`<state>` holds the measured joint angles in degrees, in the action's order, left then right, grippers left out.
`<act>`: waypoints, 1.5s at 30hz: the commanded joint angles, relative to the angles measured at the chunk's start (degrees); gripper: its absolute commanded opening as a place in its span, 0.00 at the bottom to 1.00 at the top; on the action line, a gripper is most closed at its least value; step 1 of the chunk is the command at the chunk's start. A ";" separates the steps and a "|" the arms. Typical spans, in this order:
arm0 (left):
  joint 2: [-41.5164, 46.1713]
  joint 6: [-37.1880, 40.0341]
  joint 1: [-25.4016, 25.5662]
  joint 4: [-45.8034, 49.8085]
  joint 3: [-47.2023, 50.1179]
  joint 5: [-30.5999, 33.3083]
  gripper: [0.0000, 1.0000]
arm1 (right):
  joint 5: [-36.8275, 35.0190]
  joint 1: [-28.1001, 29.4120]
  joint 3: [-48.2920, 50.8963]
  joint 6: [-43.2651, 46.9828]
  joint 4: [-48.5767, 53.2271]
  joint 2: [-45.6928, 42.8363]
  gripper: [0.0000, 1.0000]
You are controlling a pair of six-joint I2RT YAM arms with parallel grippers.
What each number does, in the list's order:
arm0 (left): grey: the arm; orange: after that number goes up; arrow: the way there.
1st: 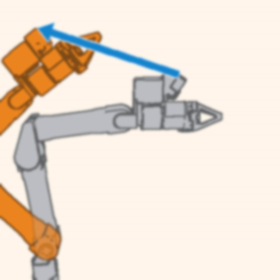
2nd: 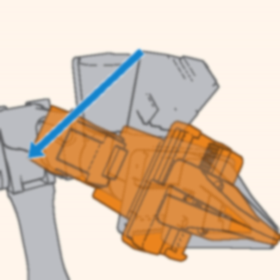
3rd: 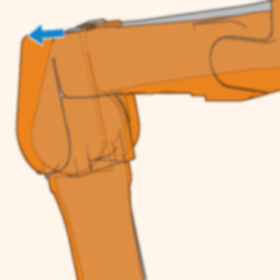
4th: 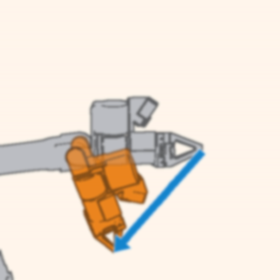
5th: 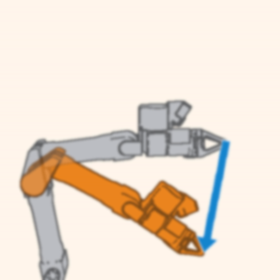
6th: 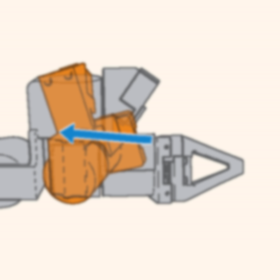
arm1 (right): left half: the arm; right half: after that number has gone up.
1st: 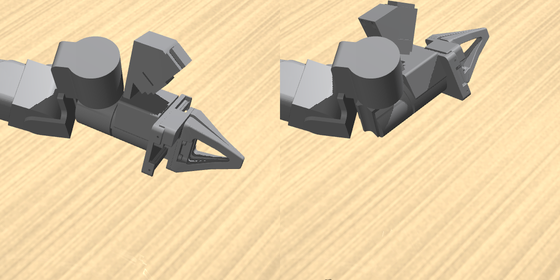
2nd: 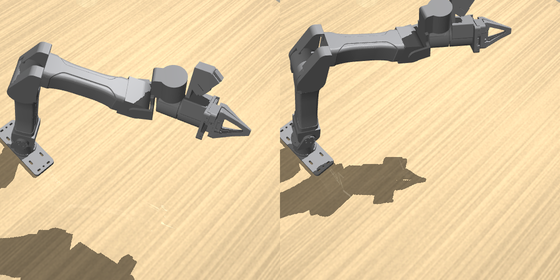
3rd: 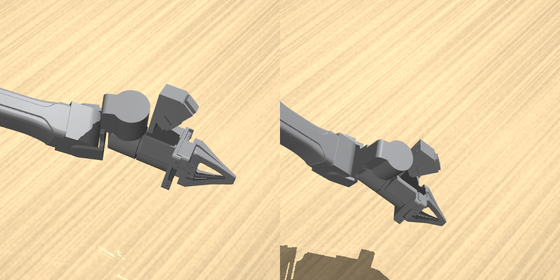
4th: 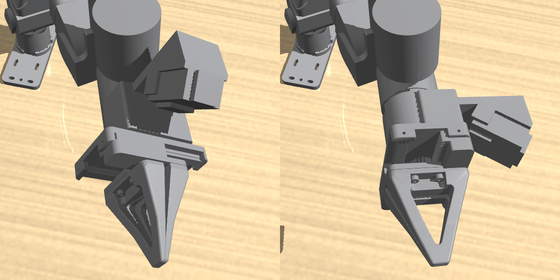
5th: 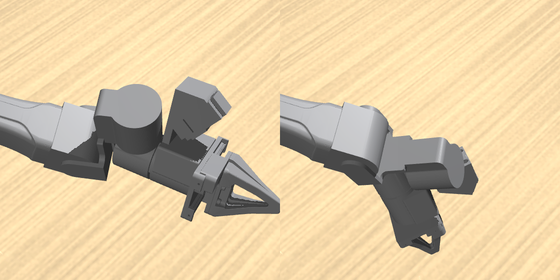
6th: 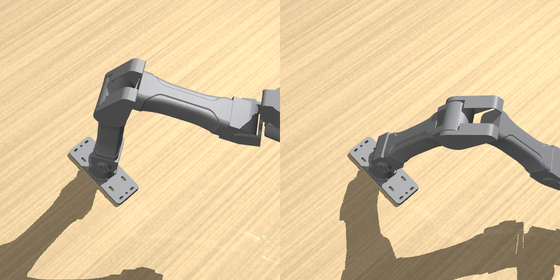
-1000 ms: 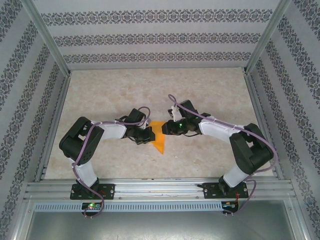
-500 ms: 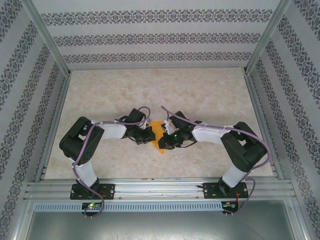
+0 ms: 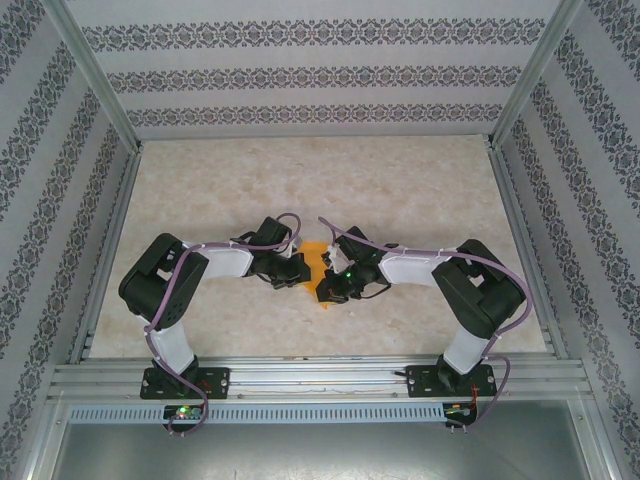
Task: Fold a paper plane with a square sheet of paper (fold left side to right side)
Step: Third fold the triangle at the center of the table.
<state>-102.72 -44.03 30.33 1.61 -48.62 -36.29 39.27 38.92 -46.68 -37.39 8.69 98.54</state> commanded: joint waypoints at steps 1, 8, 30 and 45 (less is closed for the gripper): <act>-2.90 -0.29 0.64 2.07 0.72 2.92 0.07 | -2.06 0.75 0.01 0.27 1.83 0.77 0.08; -2.93 -0.18 0.62 2.34 0.65 2.98 0.07 | -2.48 0.81 0.27 0.38 2.12 1.14 0.08; -2.88 -0.24 0.61 2.48 0.65 3.00 0.07 | -3.50 0.84 0.31 0.82 3.39 2.53 0.09; -1.35 -0.38 0.66 2.49 -0.42 2.81 0.08 | -4.12 1.34 0.44 1.17 5.52 3.93 0.07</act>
<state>-102.72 -44.03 30.35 1.69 -48.77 -36.27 36.73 39.29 -46.68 -37.17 10.09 100.38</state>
